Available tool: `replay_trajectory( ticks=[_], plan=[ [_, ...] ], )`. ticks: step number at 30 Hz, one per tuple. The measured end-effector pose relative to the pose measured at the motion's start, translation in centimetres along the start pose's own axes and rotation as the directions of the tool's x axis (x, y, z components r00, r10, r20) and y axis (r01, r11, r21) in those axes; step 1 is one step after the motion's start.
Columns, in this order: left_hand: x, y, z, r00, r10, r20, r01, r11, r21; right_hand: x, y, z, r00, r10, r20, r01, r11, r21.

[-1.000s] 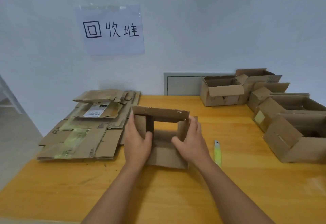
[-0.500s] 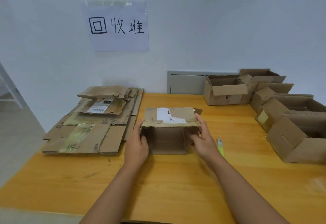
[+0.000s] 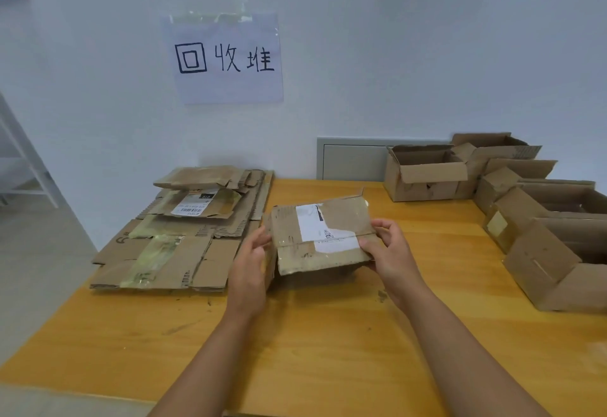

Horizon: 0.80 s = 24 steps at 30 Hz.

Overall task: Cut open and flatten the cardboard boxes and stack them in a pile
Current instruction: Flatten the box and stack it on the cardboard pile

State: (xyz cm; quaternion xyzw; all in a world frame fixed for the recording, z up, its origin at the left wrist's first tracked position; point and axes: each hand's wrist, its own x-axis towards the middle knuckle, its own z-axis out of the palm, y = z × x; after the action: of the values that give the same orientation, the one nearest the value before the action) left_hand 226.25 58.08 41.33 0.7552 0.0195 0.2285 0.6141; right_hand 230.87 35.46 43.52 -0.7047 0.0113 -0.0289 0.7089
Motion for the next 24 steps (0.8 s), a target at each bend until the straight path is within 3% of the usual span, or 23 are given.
replay_trajectory(
  ticks=[2, 5, 10, 15, 21, 24],
  plan=[
    [1.3, 0.6, 0.1, 0.991, -0.107, -0.077, 0.105, 0.994, -0.029, -0.3, -0.1, -0.1, 0.996, -0.069, 0.05, 0.069, 0.998, -0.001],
    [3.0, 1.8, 0.2, 0.966, -0.248, -0.078, 0.241, 0.967, -0.086, -0.6, -0.2, -0.3, 0.978, -0.13, 0.164, 0.135, 0.991, -0.021],
    [3.2, 4.1, 0.4, 0.999, 0.0, -0.038, -0.003, 0.998, -0.069, -0.5, -0.5, -0.8, 0.963, -0.13, 0.236, 0.147, 0.988, -0.053],
    [2.2, 4.6, 0.4, 0.998, -0.024, 0.061, 0.027, 0.998, -0.052, -0.9, -0.7, -0.8, 0.983, -0.129, 0.133, 0.13, 0.991, 0.002],
    [1.6, 5.2, 0.3, 0.977, 0.0, 0.215, -0.04, 0.983, 0.181, -0.6, -0.8, -0.5, 0.995, 0.054, -0.09, -0.045, 0.994, 0.098],
    [1.3, 5.6, 0.3, 0.976, 0.014, 0.218, -0.055, 0.981, 0.186, -0.2, -0.8, -0.5, 0.986, 0.125, -0.111, -0.104, 0.978, 0.179]
  ],
)
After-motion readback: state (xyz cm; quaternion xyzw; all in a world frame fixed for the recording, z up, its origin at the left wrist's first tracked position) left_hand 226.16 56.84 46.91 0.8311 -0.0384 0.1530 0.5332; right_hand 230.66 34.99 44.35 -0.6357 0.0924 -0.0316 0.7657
